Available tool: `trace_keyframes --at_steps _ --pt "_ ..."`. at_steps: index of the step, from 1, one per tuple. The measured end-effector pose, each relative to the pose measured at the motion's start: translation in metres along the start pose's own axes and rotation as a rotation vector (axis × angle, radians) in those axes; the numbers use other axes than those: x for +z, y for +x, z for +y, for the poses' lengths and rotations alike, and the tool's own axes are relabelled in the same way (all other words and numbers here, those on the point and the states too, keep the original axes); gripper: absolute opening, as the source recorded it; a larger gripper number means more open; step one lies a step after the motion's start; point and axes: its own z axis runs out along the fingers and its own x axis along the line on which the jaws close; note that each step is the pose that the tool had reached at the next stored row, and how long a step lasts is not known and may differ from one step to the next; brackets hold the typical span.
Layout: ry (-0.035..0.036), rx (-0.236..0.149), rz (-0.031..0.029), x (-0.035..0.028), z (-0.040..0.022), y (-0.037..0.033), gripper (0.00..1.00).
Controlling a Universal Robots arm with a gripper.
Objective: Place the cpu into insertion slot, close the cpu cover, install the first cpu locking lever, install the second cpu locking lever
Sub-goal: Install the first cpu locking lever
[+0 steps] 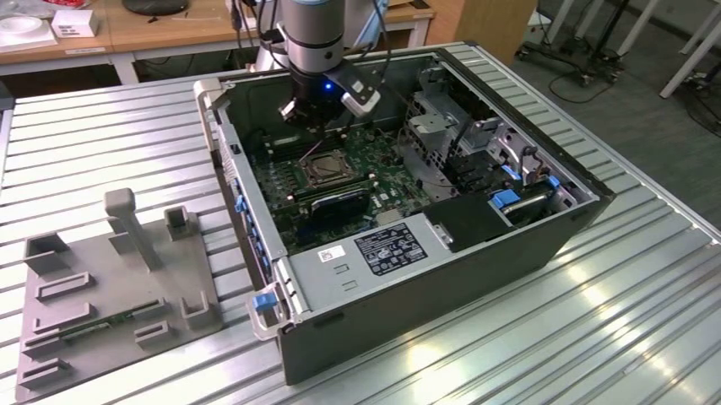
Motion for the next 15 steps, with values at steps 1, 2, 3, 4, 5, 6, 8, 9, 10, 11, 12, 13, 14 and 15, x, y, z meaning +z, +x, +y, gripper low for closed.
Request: trace_keyframes --at_steps 1,2,3,4,5,6,8,9,10,11,12,13,14,15 --pt "0.0000 0.000 -0.0004 0.0010 -0.0002 0.0002 0.11" --pt "0.0000 0.000 -0.0008 0.0020 -0.0004 0.0003 0.11" --pt "0.0000 0.000 -0.0012 0.0030 -0.0006 0.0004 0.11" --pt "0.0000 0.000 -0.0015 0.0040 -0.0009 0.0004 0.11" --pt "0.0001 0.000 -0.0019 0.0050 -0.0011 0.0003 0.11" --pt "0.0002 0.000 -0.0021 0.0060 -0.0014 0.0001 0.11" --pt "0.0002 -0.001 -0.0029 0.0083 -0.0019 -0.0005 0.11" --pt "0.0003 -0.001 -0.0034 0.0095 -0.0022 -0.0009 0.11" --pt "0.0004 -0.001 -0.0038 0.0107 -0.0025 -0.0014 0.11" --pt "0.0004 -0.001 -0.0043 0.0119 -0.0028 -0.0020 0.11" --pt "0.0003 -0.001 -0.0049 0.0130 -0.0031 -0.0025 0.11" --pt "0.0004 -0.001 -0.0053 0.0139 -0.0034 -0.0031 0.11" --pt "0.0004 -0.001 -0.0053 0.0144 -0.0035 -0.0036 0.11" --pt "0.0005 -0.001 -0.0052 0.0145 -0.0036 -0.0038 0.11"
